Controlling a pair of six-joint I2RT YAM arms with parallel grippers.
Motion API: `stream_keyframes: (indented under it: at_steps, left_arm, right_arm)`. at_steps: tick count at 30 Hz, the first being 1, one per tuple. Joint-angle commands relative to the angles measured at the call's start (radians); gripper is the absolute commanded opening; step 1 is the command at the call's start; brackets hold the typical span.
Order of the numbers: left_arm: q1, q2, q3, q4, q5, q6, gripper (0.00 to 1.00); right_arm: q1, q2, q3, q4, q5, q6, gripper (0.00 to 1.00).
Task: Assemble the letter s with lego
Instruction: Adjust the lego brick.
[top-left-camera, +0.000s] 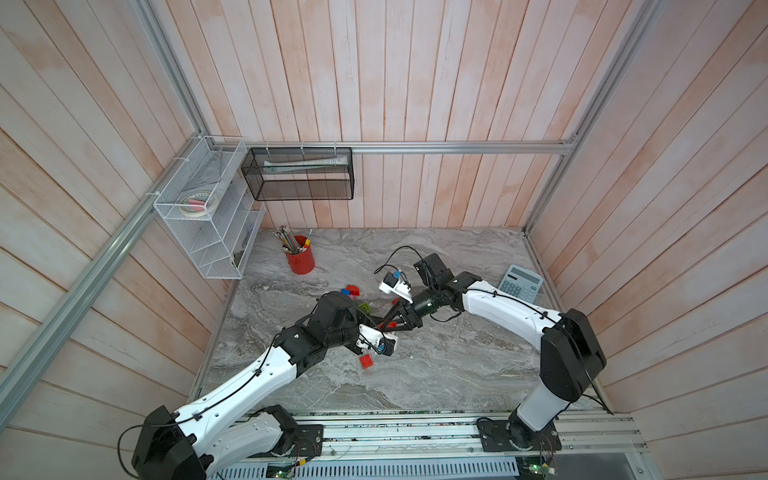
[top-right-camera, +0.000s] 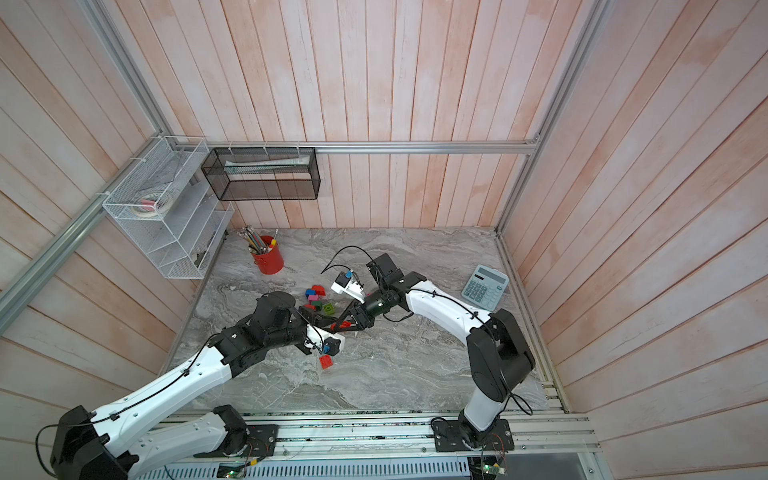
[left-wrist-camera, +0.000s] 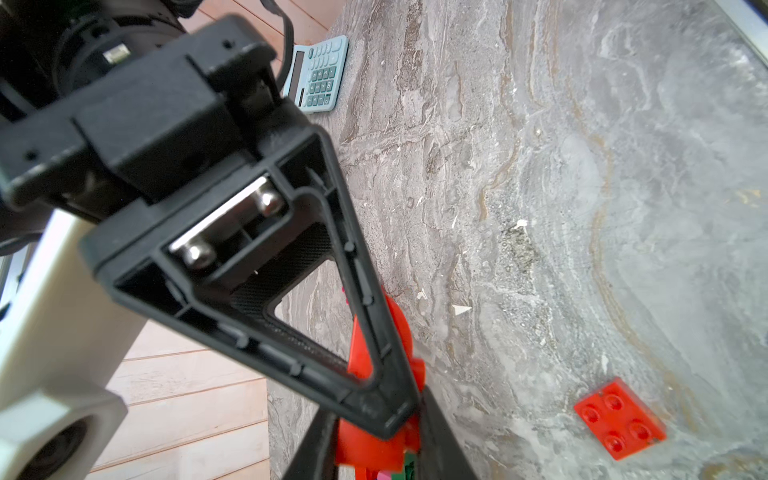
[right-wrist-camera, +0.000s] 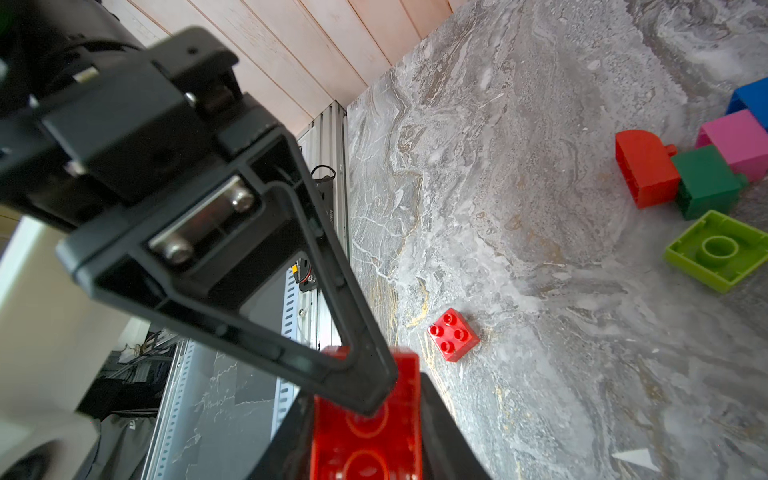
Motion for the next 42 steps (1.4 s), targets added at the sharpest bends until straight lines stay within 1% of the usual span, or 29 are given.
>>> stream_keyframes:
  at_steps: [1, 6, 8, 11, 15, 17, 19, 23, 27, 30, 32, 35, 37, 42]
  left_arm:
    - [0.002, 0.011, 0.044, -0.035, -0.018, -0.036, 0.23]
    - [0.001, 0.024, 0.08, -0.099, 0.002, -0.087, 0.15]
    - [0.001, 0.028, 0.08, -0.111, 0.007, -0.11, 0.13]
    - [0.001, 0.024, 0.073, -0.122, 0.02, -0.162, 0.13]
    - [0.002, 0.027, 0.059, -0.165, 0.058, -0.269, 0.13]
    - [0.003, 0.036, 0.059, -0.177, 0.081, -0.351, 0.13]
    - [0.008, 0.042, 0.059, -0.175, 0.119, -0.469, 0.14]
    - [0.018, 0.08, 0.048, -0.185, 0.244, -0.68, 0.15]
    - [0.039, 0.144, 0.039, -0.172, 0.316, -0.876, 0.17]
    - [0.075, 0.186, 0.052, -0.179, 0.424, -0.958, 0.18]
    - [0.093, 0.201, 0.056, -0.185, 0.466, -0.975, 0.19]
    - [0.143, 0.218, 0.068, -0.197, 0.534, -1.007, 0.2]
    - [0.174, 0.234, 0.08, -0.204, 0.578, -1.023, 0.2]
    - [0.199, 0.28, 0.129, -0.255, 0.638, -1.024, 0.2]
  right_arm:
    - [0.005, 0.011, 0.013, -0.01, -0.037, -0.022, 0.32]
    - [0.005, 0.001, 0.0, 0.0, -0.041, -0.023, 0.4]
    - [0.004, -0.006, -0.007, 0.014, -0.037, -0.014, 0.42]
    - [-0.01, -0.032, -0.022, 0.041, -0.024, -0.001, 0.53]
    - [-0.054, -0.105, -0.081, 0.137, -0.012, 0.066, 0.63]
    - [-0.072, -0.141, -0.106, 0.166, 0.011, 0.079, 0.66]
    - [-0.085, -0.174, -0.137, 0.181, 0.052, 0.081, 0.67]
    - [-0.11, -0.236, -0.213, 0.215, 0.145, 0.08, 0.67]
    - [-0.114, -0.344, -0.347, 0.34, 0.233, 0.1, 0.67]
    - [-0.113, -0.444, -0.47, 0.464, 0.294, 0.107, 0.66]
    - [-0.108, -0.512, -0.539, 0.532, 0.342, 0.083, 0.66]
    - [-0.083, -0.6, -0.61, 0.593, 0.415, 0.001, 0.66]
    - [-0.04, -0.646, -0.652, 0.618, 0.485, -0.08, 0.66]
    - [0.114, -0.695, -0.713, 0.658, 0.71, -0.347, 0.66]
